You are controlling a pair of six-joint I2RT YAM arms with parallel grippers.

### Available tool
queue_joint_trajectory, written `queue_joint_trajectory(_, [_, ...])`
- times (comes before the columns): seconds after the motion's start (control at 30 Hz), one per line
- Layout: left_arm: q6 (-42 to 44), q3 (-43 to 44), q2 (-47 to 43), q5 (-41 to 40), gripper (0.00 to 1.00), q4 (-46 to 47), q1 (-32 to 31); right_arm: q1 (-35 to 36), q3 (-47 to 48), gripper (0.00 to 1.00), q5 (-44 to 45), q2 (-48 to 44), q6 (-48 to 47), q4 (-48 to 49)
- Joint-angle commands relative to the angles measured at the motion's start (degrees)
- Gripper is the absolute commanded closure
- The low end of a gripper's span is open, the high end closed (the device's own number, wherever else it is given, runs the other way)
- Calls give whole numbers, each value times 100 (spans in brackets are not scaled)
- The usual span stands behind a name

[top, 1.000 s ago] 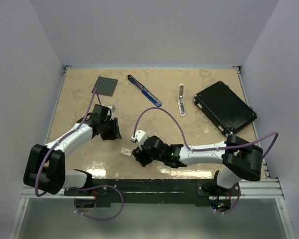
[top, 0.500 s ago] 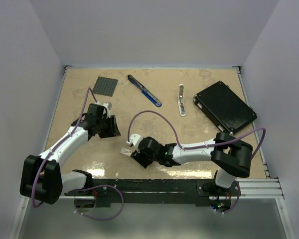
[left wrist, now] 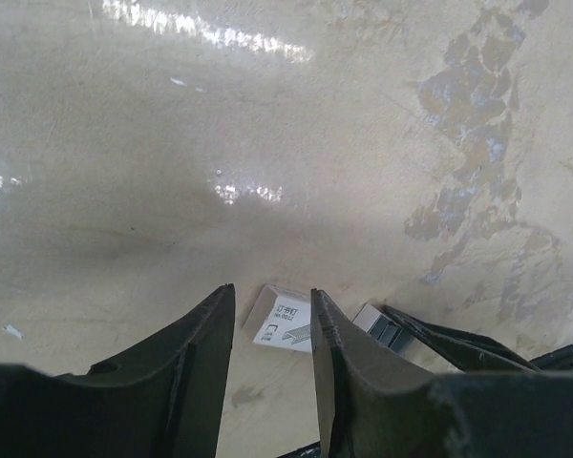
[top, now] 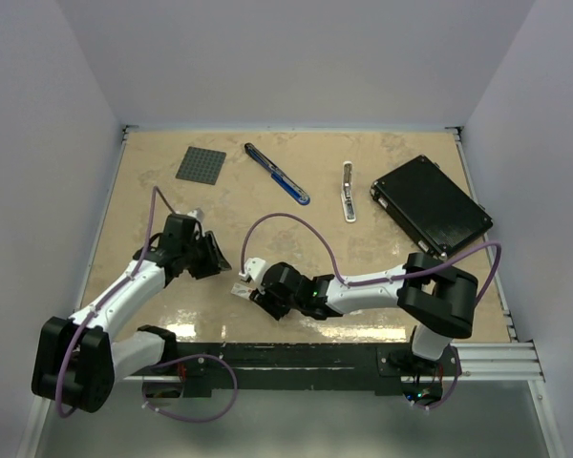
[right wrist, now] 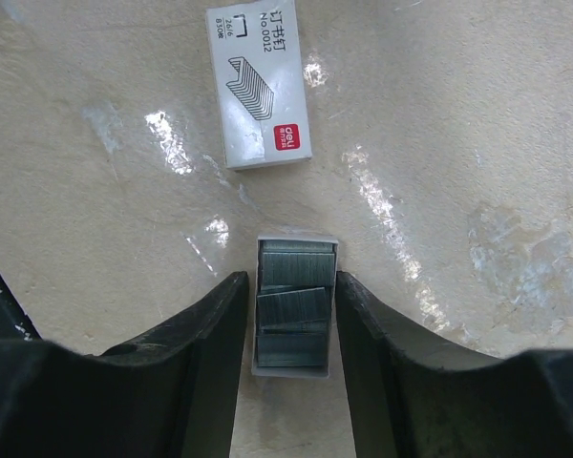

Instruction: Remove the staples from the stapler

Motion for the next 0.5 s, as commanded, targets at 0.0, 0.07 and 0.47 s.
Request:
queue_joint_trajectory(0.0, [-702, -185, -233, -145, 58, 217, 48, 25, 63, 56, 0, -145, -130, 215])
queue_joint_trajectory(0.07, [-702, -168, -224, -547, 59, 7, 57, 16, 46, 57, -17, -154, -130, 215])
queue_joint_trajectory(0.47, [-500, -141, -260, -911, 61, -232, 48, 16, -68, 49, 167, -444, 90, -75])
